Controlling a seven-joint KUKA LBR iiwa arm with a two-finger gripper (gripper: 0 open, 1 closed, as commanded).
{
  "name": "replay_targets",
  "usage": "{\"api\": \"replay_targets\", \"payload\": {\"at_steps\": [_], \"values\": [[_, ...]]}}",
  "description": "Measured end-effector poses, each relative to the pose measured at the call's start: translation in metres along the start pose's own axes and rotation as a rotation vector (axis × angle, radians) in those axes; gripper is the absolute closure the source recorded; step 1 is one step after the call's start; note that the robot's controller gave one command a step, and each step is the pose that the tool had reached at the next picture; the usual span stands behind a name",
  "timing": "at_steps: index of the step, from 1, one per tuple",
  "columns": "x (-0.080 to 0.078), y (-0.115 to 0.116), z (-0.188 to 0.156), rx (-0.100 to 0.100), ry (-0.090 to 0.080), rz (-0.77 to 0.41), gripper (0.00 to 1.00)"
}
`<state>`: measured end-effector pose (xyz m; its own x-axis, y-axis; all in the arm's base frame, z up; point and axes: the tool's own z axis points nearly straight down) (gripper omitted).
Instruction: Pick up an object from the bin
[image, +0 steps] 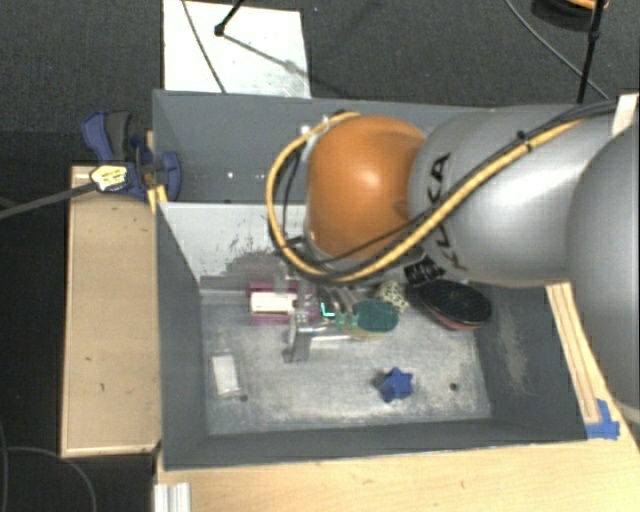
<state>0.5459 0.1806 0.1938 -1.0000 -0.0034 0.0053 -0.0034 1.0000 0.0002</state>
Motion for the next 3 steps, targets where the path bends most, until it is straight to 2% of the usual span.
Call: {"api": "replay_targets", "payload": {"at_steps": [1,2,3], "values": [[-0.042,-0.103,0.122,0.001,-0.019,-0.185,0.0],[-0.03,-0.131,0.091,0.001,-0.012,-0.202,0.0],[-0.035,-0.117,0.093,-0.002,-0.013,0.086,0.0]]}}
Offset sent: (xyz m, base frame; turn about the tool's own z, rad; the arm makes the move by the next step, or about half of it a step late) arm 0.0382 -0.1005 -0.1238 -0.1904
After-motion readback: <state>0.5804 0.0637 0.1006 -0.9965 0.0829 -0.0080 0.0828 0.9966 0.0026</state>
